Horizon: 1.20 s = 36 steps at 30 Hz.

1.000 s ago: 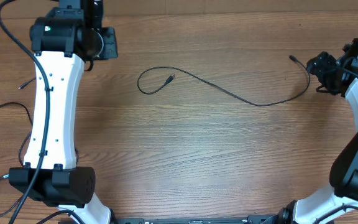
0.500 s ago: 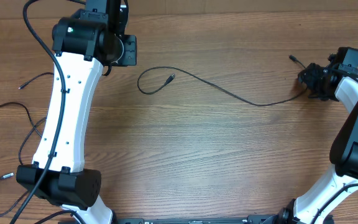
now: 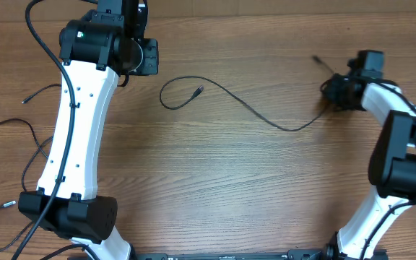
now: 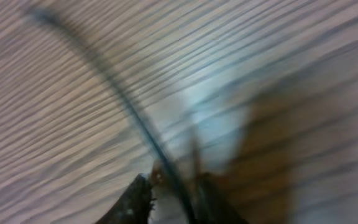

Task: Untangle cables

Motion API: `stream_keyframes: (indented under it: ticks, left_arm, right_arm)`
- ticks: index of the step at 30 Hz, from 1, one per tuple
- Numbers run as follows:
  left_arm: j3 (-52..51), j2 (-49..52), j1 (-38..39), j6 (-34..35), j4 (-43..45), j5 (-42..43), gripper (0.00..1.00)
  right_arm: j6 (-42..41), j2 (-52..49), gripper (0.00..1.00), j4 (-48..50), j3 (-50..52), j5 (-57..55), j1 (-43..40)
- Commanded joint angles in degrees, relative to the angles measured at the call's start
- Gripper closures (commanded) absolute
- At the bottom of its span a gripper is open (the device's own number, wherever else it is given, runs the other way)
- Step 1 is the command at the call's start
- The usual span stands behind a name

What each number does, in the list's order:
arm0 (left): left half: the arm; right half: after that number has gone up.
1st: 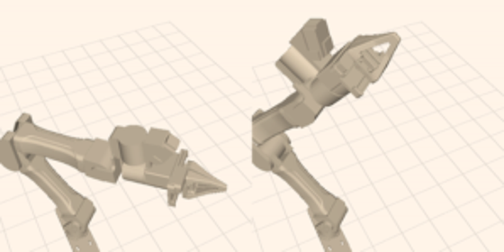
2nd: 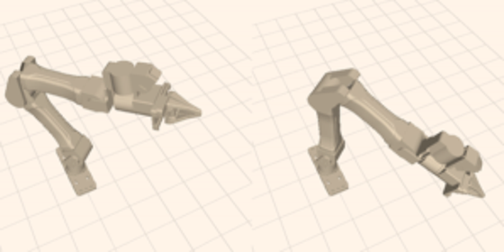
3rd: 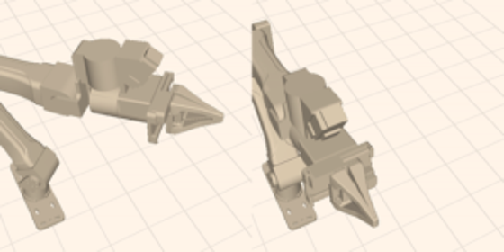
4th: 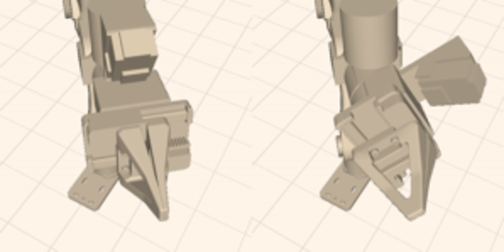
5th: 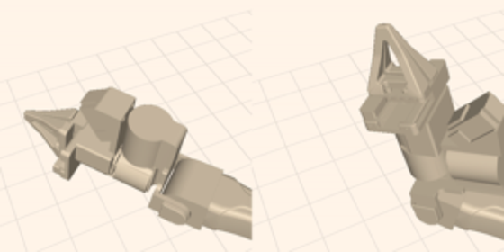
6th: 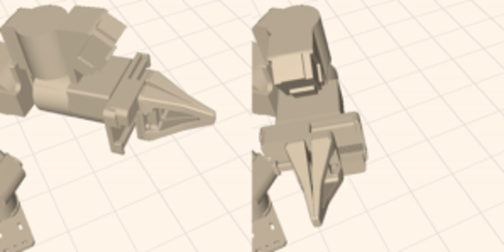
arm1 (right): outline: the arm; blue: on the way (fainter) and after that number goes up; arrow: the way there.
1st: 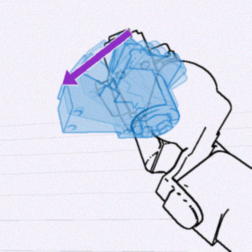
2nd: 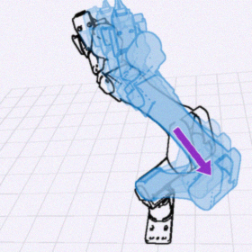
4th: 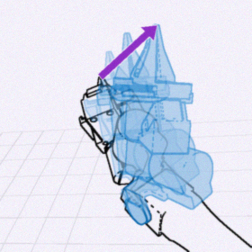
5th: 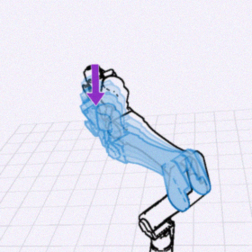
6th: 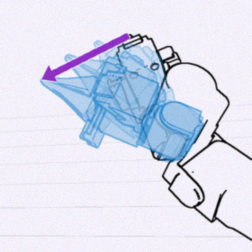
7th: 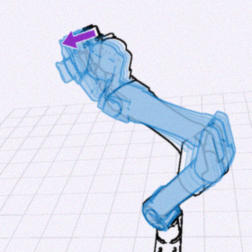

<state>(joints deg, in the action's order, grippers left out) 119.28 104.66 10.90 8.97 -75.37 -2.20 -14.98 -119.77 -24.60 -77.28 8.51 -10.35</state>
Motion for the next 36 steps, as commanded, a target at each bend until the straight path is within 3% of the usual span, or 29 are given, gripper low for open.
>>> stream_keyframes:
  ticks: [1, 9, 14, 24, 26, 30, 31, 33, 36]
  left_arm:
    - [-0.04, 0.28, 0.17, 0.48, 0.2, 0.81, 0.86]
    - [-0.04, 0.28, 0.17, 0.46, 0.26, 2.29, 0.82]
    - [-0.04, 0.28, 0.17, 0.46, 0.24, 2.29, 0.8]
    - [-0.04, 0.28, 0.17, 0.46, 0.2, 2.49, 0.79]
    - [-0.11, 0.31, 0.17, 0.46, 0.24, 3.72, 0.77]
    - [-1.36, 0.35, 0.17, 0.44, 0.72, 5.49, 0.77]
    - [-2.01, 0.35, 0.17, 0.44, 0.92, 5.86, 0.77]
    - [-4.33, 0.59, 0.17, 0.39, 1.14, 7.19, 0.77]
    - [-6.99, 0.96, 0.17, -0.02, 1.68, 8.66, 0.77]
  right_arm:
    - [-0.46, -3.45, 0.83, -1.46, 1.11, 3.06, 5.18]
    - [-6.8, -3.37, 0.88, -2.1, -1.62, 13.7, 16.83]
    - [-15.39, -3.37, 0.93, 1.07, -3.69, 23.26, 24.22]
    - [-30.4, -3.37, 0.93, 13.53, -5.55, 24.13, 36.33]
    - [-30.64, -3.37, 0.84, 14.45, -7.13, 24.63, 37.99]
    - [-30.38, -3.37, 0.17, 13.64, -7.93, 24.61, 39.06]
    - [-30.14, -3.37, 0.09, 12.85, -7.93, 24.61, 39.06]
    - [-29.92, -3.37, 0.0, 8.52, -7.93, 23.61, 37.88]
    - [-29.4, -3.17, 0.0, 4.61, -7.93, 23.56, 35.21]
